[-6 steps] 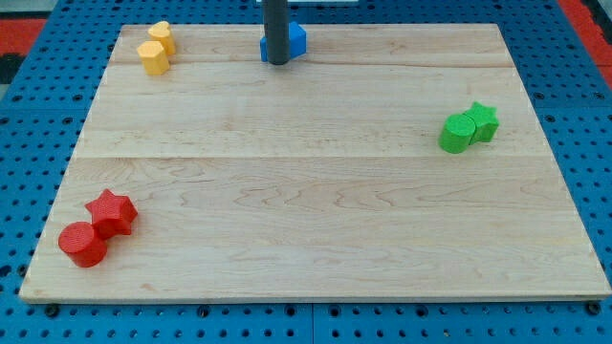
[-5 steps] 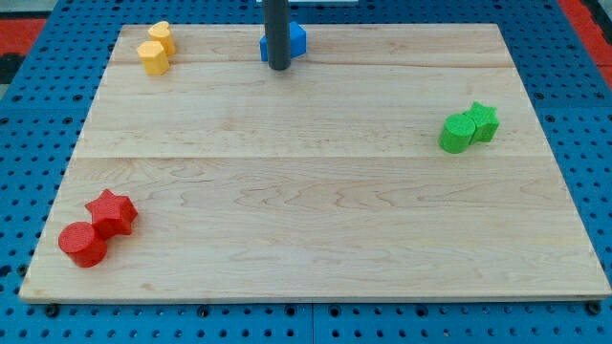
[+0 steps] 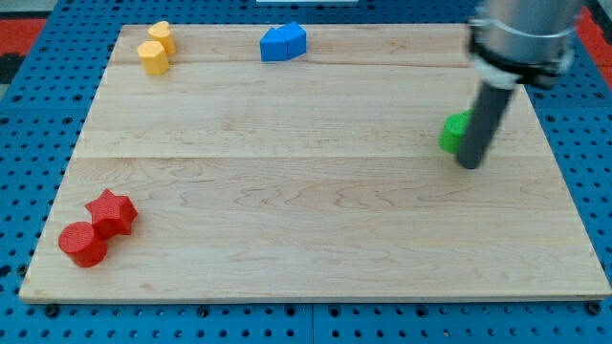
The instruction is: Move the green star top right to the green circle
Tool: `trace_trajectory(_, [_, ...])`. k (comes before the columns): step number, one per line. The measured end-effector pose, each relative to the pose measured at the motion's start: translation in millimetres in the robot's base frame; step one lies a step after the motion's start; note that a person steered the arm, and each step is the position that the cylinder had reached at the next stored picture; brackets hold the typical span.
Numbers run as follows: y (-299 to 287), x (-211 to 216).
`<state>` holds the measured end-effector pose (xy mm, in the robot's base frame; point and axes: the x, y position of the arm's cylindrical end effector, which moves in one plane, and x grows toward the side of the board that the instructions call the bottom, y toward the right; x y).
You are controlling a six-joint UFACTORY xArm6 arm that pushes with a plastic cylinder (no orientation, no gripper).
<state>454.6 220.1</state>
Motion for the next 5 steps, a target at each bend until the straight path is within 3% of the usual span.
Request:
trace_trajectory(2, [35.9,-16.4])
trace_trajectory(5, [-8.7,-43.8])
